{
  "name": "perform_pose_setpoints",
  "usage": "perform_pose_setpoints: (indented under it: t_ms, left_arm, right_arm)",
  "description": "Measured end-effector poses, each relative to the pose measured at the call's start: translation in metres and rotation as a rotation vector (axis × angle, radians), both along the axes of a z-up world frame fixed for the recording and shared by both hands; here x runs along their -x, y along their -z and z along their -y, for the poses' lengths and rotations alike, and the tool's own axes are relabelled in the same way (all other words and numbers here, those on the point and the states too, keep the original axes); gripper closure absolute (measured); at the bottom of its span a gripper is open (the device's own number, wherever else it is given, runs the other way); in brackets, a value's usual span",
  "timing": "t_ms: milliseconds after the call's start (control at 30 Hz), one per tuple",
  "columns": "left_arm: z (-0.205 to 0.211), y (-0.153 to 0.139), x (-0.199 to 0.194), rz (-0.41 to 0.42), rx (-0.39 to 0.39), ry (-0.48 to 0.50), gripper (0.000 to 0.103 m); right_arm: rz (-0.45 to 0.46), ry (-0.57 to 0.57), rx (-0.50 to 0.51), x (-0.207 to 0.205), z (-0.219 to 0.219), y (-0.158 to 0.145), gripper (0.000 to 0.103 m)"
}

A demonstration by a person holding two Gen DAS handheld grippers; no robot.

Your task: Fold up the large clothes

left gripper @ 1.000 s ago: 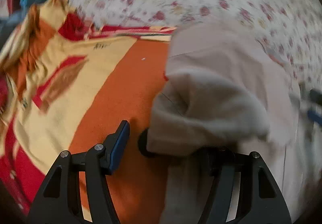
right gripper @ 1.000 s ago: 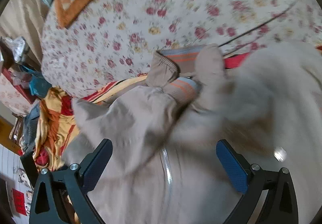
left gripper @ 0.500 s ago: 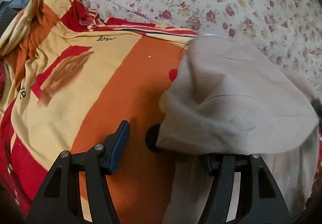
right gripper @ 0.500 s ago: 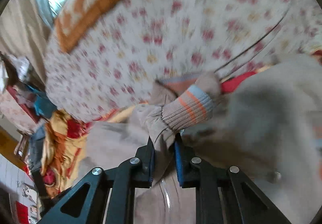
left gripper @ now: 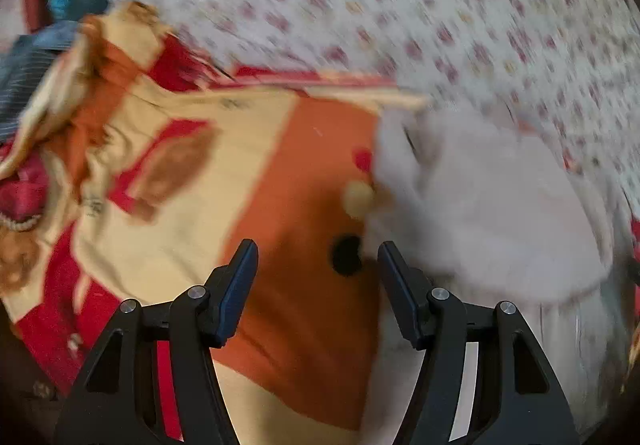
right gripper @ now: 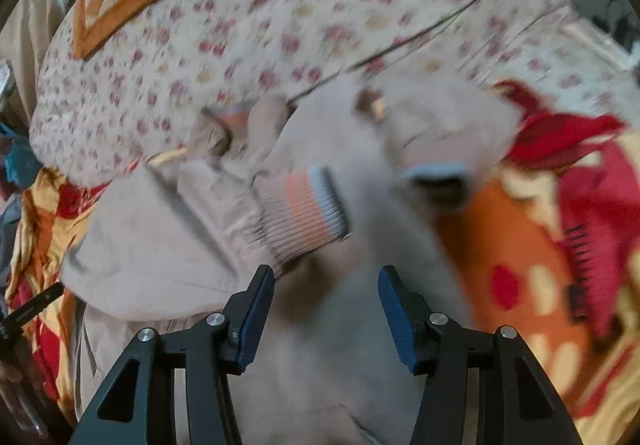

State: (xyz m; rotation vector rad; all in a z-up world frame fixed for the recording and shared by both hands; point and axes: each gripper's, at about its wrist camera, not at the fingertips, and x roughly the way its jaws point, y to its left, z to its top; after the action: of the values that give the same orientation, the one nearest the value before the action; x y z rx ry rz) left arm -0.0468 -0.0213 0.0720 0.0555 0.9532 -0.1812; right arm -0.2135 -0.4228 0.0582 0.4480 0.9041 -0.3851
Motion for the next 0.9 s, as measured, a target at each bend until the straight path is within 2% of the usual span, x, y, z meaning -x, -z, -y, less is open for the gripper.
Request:
perform_pose_setpoints:
  t_ms: [67,100,133,167,233,300,400,467,500,533,633,733,833,900]
  left_arm:
    - [-0.007,-0.010,0.002,0.047,0.033,-0.045,0.041]
    - [-0.008,-0.012,0.002,0.055,0.049,-0.051,0.041]
    - [-0.008,-0.013,0.002,0.061,0.074,-0.055,0.041]
    - [-0.007,-0.012,0.000,0.058,0.104,-0.055,0.041]
    - [0.004,-0.003,-0.005,0.026,0.137,-0.027,0.041]
    - [0.026,0.009,-0.011,0.006,0.104,0.025,0.041]
    - [0.052,0.029,-0.017,0.005,-0.003,0.063,0.041]
    - [0.059,0.043,-0.022,-0.035,-0.063,0.060,0.041]
    - [0.057,0.047,-0.023,-0.056,-0.047,0.054,0.041]
    - [0.054,0.049,-0.024,-0.072,-0.021,0.047,0.041]
    - [0.049,0.051,-0.029,-0.109,0.043,0.033,0.041]
    - [0.053,0.053,-0.029,-0.091,0.061,0.023,0.041]
    - [0.055,0.048,-0.026,-0.067,0.083,0.030,0.041]
    - [0.053,0.038,-0.021,-0.034,0.133,0.040,0.041]
  right_arm:
    - [0.043,0.002,0.018,0.002,0.000,-0.016,0.051]
    - [0.061,-0.002,0.033,-0.001,-0.001,-0.023,0.047]
    - [0.068,-0.011,0.047,-0.005,-0.003,-0.027,0.037]
    - [0.071,-0.030,0.066,-0.012,-0.006,-0.028,0.031]
    - [0.061,-0.098,0.109,-0.037,-0.015,-0.025,0.028]
    - [0.028,-0.186,0.157,-0.072,-0.025,-0.015,0.028]
    - [-0.022,-0.301,0.157,-0.121,-0.032,0.006,0.028]
    - [-0.061,-0.354,0.116,-0.136,-0.036,0.022,0.067]
    - [-0.083,-0.375,0.095,-0.138,-0.038,0.028,0.094]
    - [-0.087,-0.384,0.094,-0.136,-0.039,0.029,0.094]
    - [-0.065,-0.324,0.202,-0.115,-0.030,0.025,0.095]
    - [-0.111,-0.215,0.185,-0.114,-0.007,0.040,0.095]
    - [-0.118,-0.160,0.209,-0.113,0.001,0.044,0.095]
    - [-0.106,-0.137,0.128,-0.105,0.009,0.039,0.094]
